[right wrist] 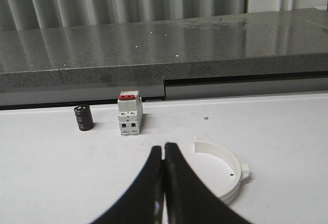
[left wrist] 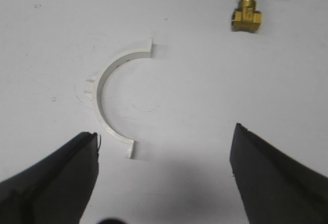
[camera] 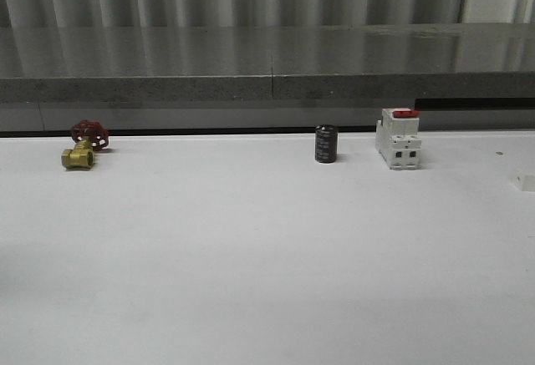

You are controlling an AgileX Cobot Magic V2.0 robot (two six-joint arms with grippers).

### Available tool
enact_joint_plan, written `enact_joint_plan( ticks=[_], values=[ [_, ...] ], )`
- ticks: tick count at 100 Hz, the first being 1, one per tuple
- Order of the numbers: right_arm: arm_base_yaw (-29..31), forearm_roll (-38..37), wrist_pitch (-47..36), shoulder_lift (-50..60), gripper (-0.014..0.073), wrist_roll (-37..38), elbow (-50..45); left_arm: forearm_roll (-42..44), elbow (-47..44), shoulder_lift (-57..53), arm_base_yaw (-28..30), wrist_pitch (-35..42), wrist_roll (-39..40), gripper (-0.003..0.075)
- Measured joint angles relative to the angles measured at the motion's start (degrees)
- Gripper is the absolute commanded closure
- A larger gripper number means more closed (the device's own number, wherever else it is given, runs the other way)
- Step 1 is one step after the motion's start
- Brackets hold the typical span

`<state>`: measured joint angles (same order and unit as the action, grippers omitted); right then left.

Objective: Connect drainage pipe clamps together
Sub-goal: 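Move the left gripper down over the white semicircular clamp half, then close the left gripper on the clamp half's middle tab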

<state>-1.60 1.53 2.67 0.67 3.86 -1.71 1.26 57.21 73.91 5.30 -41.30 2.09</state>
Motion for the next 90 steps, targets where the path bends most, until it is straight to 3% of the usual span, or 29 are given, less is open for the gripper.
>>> enact_joint_plan(
  ticks=[40,90],
  values=[
    [0.0,0.0,0.0,0.0,0.0661,0.0,0.0,-7.5,10.6,22.7,10.3,-2.1,-15.6,0.0195],
    [0.0,0.0,0.0,0.0,0.0661,0.0,0.0,-7.6,19.4,36.7,12.5,-0.3,-19.4,0.0195]
  ],
)
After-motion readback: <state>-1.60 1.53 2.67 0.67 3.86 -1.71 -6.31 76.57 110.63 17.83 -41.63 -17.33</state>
